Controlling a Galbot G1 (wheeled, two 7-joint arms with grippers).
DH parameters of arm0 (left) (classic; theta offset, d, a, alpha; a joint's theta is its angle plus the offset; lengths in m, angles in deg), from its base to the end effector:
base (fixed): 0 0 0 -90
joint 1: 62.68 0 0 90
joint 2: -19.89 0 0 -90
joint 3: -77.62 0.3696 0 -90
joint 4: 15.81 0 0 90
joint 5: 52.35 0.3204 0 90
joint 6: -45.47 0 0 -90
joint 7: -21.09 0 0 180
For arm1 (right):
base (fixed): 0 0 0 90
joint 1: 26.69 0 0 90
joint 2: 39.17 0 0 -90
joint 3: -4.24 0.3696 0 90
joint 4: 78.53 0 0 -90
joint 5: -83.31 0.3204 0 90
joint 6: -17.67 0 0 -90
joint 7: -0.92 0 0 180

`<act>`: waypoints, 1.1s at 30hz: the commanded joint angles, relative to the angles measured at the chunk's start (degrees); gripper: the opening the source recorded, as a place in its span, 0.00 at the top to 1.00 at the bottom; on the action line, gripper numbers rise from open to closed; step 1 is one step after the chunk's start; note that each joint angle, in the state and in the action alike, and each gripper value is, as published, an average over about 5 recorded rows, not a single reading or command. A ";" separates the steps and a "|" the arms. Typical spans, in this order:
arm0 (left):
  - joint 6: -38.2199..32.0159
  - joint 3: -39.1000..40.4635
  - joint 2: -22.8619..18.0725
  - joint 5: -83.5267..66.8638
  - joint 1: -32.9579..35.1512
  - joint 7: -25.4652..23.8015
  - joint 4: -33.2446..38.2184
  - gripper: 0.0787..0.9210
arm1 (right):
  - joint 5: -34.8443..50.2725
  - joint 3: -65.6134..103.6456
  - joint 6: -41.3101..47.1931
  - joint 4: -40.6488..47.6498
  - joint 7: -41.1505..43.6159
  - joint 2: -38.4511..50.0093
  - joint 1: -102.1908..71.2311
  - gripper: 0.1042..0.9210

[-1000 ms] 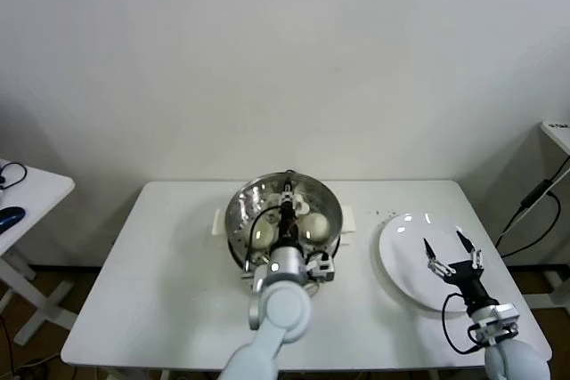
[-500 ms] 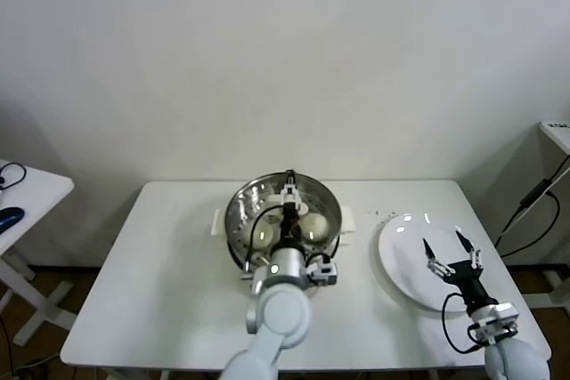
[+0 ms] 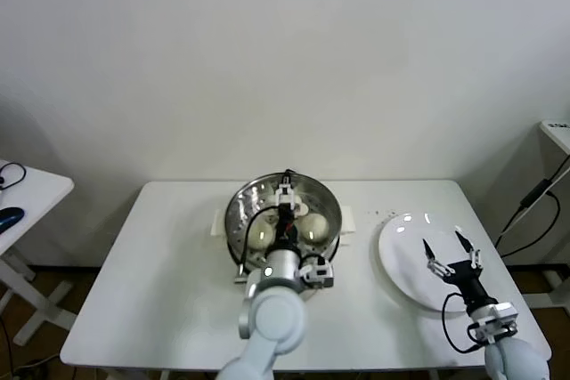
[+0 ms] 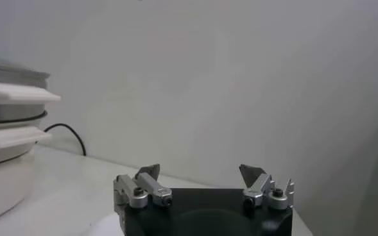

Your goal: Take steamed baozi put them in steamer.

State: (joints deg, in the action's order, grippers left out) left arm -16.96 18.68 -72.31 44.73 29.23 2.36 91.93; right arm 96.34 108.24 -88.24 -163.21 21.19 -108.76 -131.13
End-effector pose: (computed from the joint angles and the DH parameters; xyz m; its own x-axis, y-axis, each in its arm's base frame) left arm 0.2524 -0.1678 -0.2743 -0.9985 0.0474 0.0277 0.0313 0.0754 0.9967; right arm 0.2132 -0.2116 -0.4135 -0.9910 -0.1286 0.0362 -0.1330 0.9754 -0.1760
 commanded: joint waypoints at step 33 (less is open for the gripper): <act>-2.88 -14.87 13.55 -26.84 10.16 5.93 19.59 0.12 | 4.14 -0.72 1.29 -0.45 0.98 2.88 -0.09 0.12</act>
State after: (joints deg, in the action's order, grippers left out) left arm -18.92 14.40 -65.45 36.95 35.34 1.33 103.35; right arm 97.29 107.79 -87.47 -162.75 22.00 -106.72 -130.81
